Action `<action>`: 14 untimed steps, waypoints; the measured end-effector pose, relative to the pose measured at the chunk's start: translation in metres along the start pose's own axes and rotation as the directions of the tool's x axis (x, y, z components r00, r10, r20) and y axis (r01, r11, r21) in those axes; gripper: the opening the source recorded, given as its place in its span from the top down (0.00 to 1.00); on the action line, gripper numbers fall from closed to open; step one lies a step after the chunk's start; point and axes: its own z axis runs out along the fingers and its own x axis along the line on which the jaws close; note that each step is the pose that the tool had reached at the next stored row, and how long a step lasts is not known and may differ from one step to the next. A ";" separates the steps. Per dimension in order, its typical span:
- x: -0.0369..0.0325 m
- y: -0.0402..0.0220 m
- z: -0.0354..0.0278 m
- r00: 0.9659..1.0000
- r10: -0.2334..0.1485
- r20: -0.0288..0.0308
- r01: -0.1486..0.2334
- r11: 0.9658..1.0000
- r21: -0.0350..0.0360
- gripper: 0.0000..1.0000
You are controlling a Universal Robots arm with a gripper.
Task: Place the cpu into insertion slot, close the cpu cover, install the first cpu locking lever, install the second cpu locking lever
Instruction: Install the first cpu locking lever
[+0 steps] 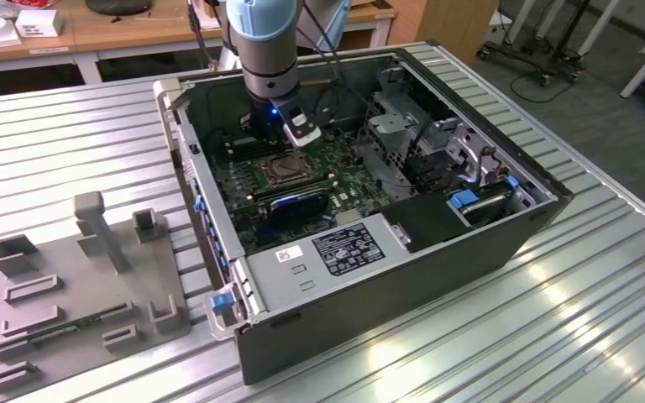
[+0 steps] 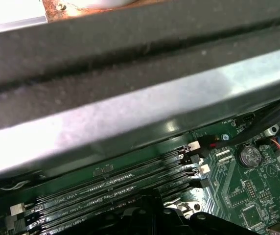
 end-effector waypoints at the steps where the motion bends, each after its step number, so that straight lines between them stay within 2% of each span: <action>1: 0.0000 0.0000 -0.0001 1.000 0.000 0.000 0.000 1.000 0.000 0.89; 14: -0.0014 0.0037 -0.0119 1.000 0.000 0.000 0.000 1.000 0.000 0.89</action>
